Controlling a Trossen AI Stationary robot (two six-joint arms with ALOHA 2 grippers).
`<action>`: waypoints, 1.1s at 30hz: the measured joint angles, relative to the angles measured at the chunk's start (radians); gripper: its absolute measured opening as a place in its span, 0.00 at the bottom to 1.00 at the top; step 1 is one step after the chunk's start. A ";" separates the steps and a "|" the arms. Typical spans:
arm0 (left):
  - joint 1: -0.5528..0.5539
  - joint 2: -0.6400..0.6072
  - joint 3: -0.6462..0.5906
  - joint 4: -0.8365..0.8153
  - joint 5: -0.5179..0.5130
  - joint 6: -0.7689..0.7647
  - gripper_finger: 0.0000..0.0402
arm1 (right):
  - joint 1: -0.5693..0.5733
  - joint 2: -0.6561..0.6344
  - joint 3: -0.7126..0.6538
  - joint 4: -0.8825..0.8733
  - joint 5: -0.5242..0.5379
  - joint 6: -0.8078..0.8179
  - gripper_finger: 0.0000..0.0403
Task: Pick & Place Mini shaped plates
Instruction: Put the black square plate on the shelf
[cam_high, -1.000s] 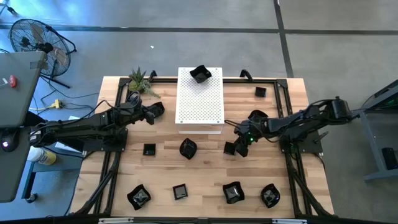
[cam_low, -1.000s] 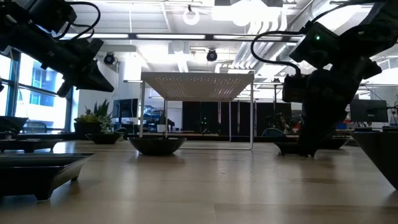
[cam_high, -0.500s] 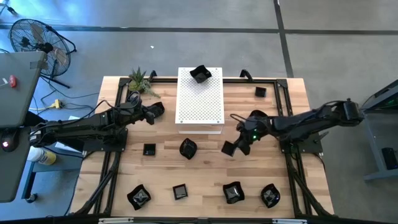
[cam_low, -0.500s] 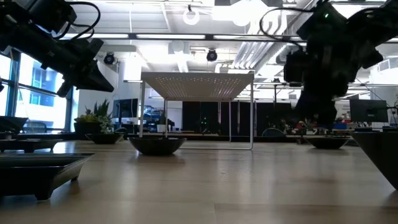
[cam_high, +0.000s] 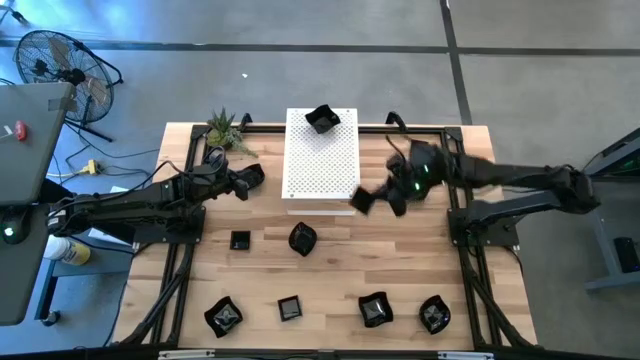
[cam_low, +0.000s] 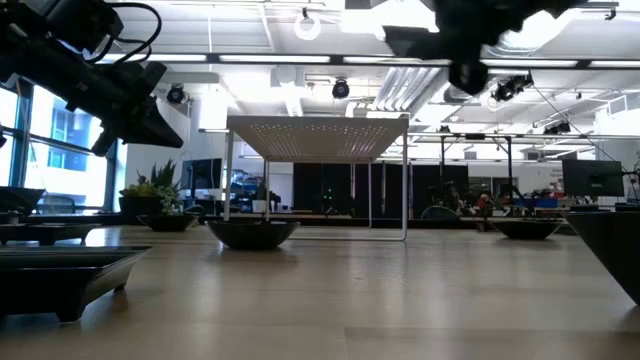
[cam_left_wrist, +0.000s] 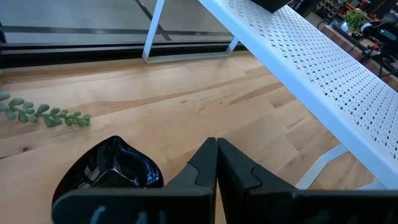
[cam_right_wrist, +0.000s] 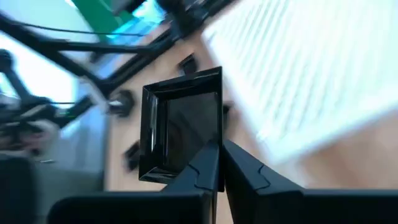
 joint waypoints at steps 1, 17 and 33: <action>0.000 0.000 0.000 0.000 0.000 0.001 0.00 | -0.030 0.043 0.064 -0.037 -0.002 -0.053 0.03; 0.000 0.000 0.000 0.000 0.003 0.032 0.00 | -0.289 0.827 1.004 -0.612 -0.045 -0.799 0.03; 0.000 0.000 0.000 0.000 -0.003 0.035 0.00 | -0.295 0.987 1.151 -0.682 0.036 -0.986 0.03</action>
